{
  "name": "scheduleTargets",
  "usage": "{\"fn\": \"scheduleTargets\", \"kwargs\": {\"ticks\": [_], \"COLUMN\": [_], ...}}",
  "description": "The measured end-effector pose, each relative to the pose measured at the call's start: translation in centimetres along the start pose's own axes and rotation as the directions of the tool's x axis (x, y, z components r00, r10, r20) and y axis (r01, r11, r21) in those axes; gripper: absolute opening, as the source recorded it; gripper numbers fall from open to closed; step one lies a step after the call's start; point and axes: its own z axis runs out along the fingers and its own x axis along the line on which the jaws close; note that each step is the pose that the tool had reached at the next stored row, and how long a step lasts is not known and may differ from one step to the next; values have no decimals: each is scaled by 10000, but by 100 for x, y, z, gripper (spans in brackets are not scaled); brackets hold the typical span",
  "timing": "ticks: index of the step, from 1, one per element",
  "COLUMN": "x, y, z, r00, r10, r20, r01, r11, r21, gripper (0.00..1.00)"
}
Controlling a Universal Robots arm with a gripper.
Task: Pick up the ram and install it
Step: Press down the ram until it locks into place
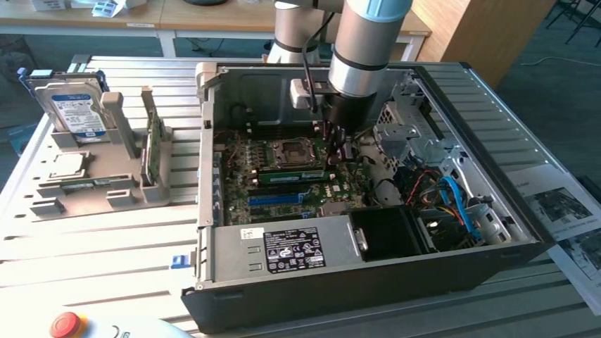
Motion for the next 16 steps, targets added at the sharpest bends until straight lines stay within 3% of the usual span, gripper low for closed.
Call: {"fn": "scheduleTargets", "kwargs": {"ticks": [16], "x": [-1], "y": [-1], "z": [35], "r00": [10000], "r10": [0], "r20": [-2], "r01": [0], "r11": [10000], "r21": [-1], "gripper": [10]}}
